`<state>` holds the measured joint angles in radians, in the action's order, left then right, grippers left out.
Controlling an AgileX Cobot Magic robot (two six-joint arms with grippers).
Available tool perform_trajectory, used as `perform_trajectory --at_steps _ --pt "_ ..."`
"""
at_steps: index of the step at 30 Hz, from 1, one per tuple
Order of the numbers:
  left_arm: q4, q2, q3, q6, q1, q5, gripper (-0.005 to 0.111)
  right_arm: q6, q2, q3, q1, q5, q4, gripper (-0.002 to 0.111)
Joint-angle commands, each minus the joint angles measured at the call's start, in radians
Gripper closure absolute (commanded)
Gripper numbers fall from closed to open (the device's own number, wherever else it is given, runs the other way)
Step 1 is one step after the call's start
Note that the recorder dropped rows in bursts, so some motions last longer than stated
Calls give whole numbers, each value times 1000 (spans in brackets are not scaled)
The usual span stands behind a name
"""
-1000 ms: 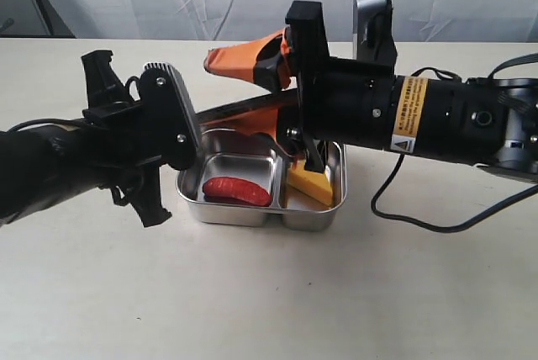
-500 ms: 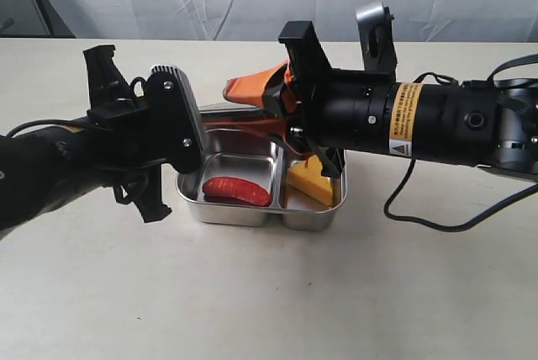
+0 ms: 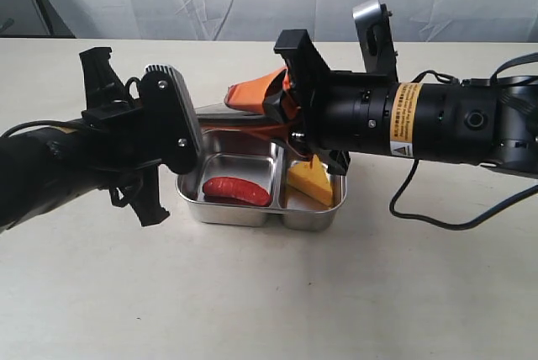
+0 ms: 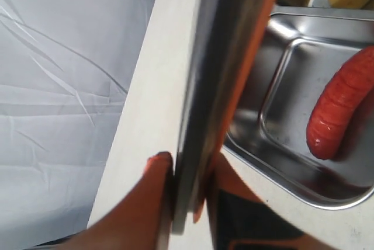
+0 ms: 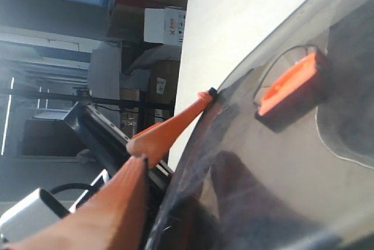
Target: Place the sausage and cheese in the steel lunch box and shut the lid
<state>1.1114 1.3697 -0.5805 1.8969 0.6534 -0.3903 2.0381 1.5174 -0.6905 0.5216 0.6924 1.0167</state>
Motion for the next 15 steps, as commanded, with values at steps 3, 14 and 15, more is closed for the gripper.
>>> perform_trajectory --at_steps 3,14,15 --pt "14 -33 -8 -36 8 -3 98 -19 11 4 -13 -182 83 109" --pt "-56 -58 -8 -34 8 45 107 37 30 4 -13 -233 140 109" --pt "-56 -64 -8 -34 8 32 107 42 31 4 -13 -256 149 109"
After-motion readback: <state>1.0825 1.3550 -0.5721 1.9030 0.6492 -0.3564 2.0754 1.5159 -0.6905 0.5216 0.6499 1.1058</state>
